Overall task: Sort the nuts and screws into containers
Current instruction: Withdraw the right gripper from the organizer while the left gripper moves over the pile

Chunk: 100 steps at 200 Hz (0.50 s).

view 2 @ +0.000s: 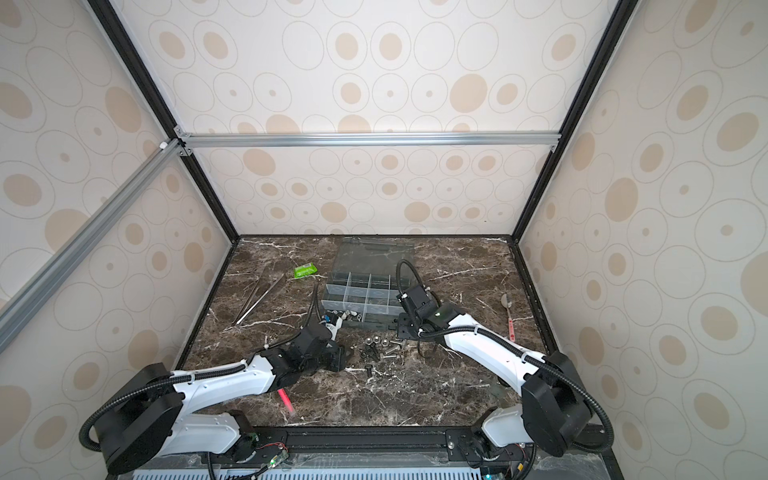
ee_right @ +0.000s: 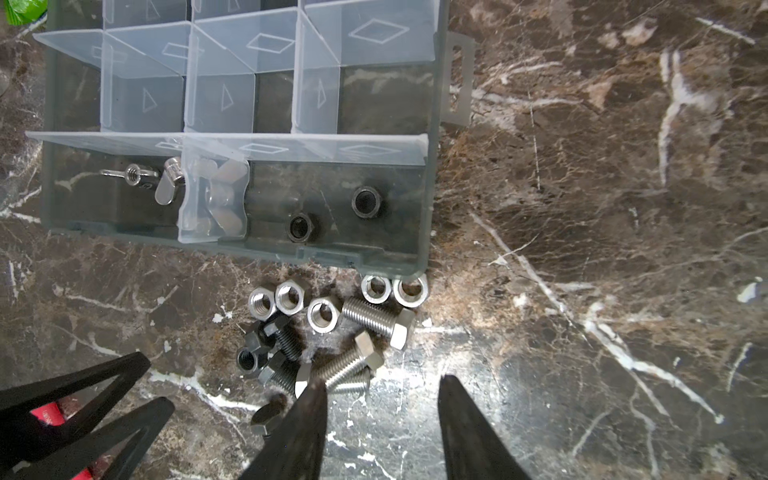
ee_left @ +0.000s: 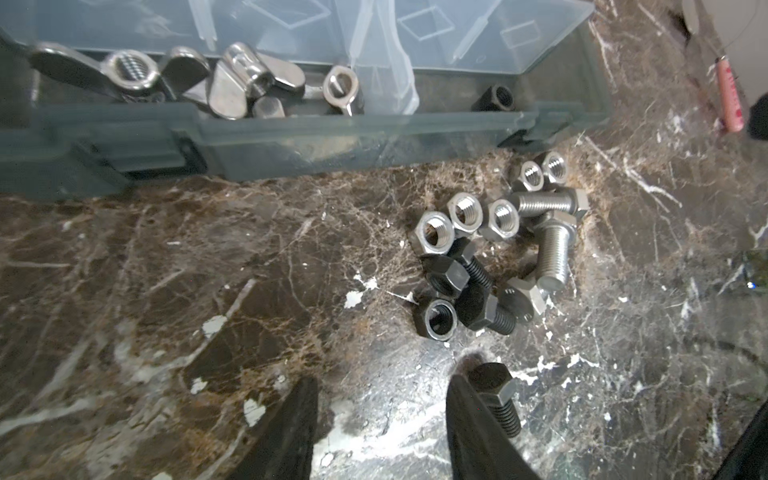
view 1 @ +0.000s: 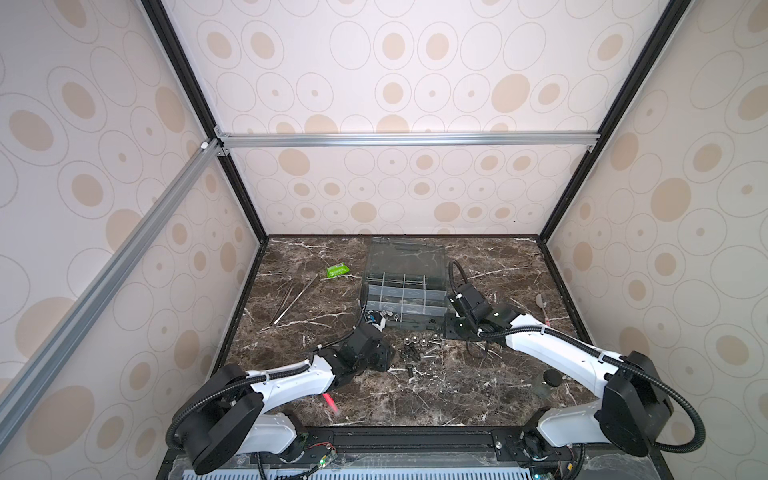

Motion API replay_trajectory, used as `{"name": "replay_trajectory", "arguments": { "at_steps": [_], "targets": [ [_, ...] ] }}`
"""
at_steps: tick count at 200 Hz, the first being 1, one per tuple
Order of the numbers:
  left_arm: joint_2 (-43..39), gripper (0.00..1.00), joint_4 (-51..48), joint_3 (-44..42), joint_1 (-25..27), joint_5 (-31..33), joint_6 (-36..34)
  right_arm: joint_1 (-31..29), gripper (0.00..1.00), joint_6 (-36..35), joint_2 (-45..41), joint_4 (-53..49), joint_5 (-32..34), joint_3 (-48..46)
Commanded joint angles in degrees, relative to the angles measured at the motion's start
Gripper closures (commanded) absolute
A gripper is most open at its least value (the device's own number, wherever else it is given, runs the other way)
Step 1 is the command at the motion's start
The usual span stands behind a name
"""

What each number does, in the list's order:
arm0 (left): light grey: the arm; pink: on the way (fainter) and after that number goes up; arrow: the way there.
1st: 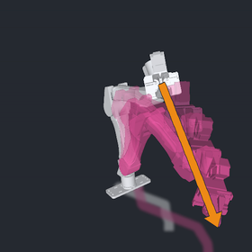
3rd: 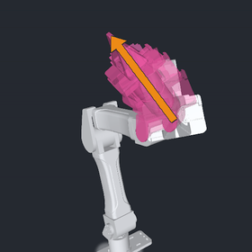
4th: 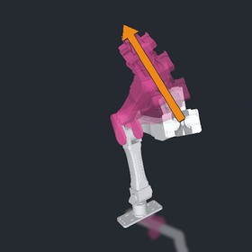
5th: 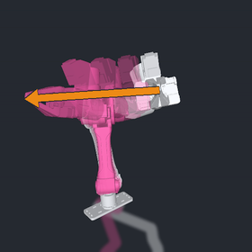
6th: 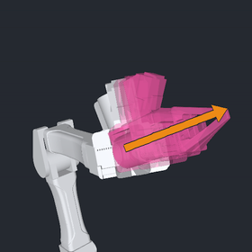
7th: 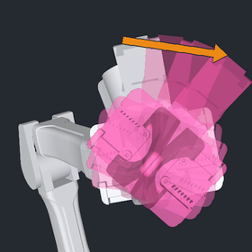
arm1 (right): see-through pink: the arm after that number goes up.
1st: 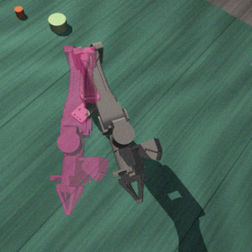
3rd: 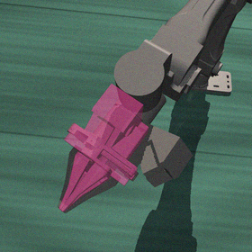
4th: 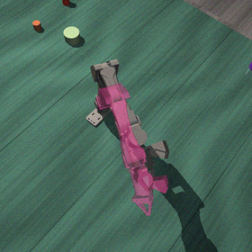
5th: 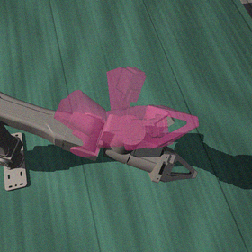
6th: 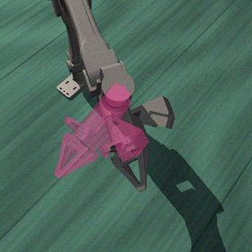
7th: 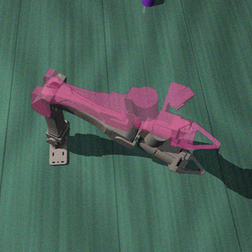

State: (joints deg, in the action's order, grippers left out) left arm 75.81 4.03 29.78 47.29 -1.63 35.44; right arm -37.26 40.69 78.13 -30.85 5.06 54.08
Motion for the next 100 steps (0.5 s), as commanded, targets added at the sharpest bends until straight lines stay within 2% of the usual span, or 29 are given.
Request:
{"name": "replay_trajectory", "arguments": {
  "at_steps": [1, 100],
  "targets": [
    [1.9, 0.50, -1.8, 4.0, 1.8, 1.6, -2.7, -0.6, 0.53, 1.6, -1.8, -1.1, 1.3, -1.7],
    [10.3, 0.50, -4.6, 10.2, 4.7, 3.1, -4.7, -0.8, 0.53, 2.7, -5.4, -1.4, 2.0, -5.0]
  ]
}}
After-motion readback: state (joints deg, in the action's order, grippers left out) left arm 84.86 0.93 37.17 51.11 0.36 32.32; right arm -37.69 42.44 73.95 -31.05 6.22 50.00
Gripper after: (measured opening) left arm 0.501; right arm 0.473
